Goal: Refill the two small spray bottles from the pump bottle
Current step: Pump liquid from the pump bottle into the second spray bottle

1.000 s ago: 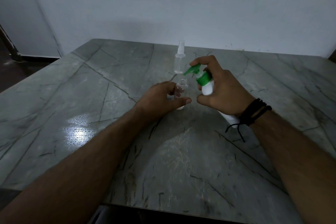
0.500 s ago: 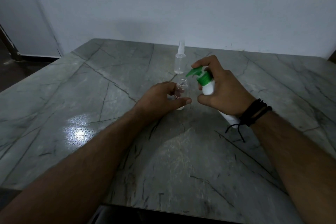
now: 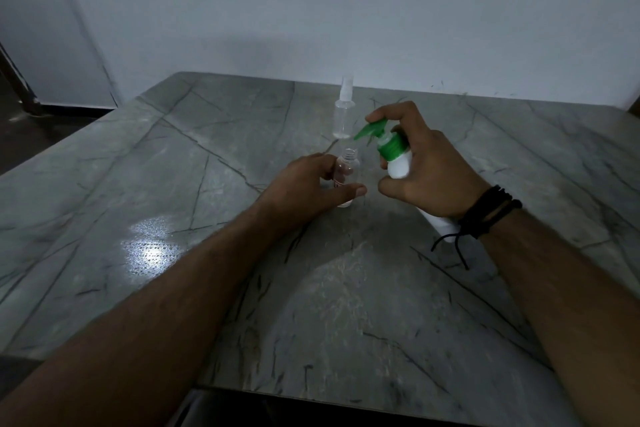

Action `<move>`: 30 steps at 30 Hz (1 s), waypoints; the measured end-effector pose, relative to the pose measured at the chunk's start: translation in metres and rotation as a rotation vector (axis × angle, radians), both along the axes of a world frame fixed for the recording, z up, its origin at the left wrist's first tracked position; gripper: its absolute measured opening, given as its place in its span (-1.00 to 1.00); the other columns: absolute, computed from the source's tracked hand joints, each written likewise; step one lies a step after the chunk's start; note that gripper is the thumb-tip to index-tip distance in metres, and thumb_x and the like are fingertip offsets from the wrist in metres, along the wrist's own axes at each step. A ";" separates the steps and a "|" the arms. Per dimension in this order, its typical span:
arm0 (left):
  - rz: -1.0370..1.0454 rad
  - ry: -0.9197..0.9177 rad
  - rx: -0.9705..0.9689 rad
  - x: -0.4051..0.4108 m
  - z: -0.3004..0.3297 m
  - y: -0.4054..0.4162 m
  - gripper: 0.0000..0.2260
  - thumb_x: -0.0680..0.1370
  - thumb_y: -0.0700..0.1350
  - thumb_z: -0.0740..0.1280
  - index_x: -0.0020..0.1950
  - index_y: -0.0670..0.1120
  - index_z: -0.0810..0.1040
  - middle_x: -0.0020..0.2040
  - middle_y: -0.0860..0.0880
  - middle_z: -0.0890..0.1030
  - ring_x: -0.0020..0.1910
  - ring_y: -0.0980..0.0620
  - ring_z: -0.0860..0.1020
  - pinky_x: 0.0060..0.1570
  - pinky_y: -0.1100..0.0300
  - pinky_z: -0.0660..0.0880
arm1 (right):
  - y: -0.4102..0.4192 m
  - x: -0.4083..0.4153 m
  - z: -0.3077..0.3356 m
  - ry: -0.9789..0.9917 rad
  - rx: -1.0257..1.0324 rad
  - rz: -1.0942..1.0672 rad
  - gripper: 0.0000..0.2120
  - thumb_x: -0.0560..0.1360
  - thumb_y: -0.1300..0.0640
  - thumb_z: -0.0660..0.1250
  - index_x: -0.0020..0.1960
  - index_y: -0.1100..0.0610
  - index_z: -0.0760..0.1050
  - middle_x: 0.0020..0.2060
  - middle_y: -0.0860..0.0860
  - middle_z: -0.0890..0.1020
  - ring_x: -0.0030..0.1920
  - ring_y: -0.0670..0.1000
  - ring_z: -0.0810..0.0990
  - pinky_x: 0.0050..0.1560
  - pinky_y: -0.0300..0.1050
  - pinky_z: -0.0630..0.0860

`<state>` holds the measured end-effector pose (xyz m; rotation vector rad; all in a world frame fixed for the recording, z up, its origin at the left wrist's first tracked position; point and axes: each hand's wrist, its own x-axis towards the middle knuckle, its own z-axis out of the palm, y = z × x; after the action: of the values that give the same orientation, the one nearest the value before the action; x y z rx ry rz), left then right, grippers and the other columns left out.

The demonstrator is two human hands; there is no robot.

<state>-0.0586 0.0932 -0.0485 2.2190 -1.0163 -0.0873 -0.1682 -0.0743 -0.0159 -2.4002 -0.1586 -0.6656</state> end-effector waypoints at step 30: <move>-0.017 0.019 0.000 -0.004 0.004 0.002 -0.56 0.46 0.18 0.43 0.23 -0.04 0.58 0.16 0.03 0.59 0.10 0.09 0.53 0.11 0.12 0.51 | 0.000 -0.001 0.000 -0.017 0.011 0.010 -0.33 0.31 0.36 0.48 0.33 0.01 0.34 -0.22 -0.02 0.59 -0.24 -0.02 0.61 -0.20 -0.12 0.53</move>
<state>-0.0625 0.0956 -0.0442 2.2058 -1.0252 -0.1157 -0.1697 -0.0745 -0.0163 -2.3823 -0.1735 -0.6814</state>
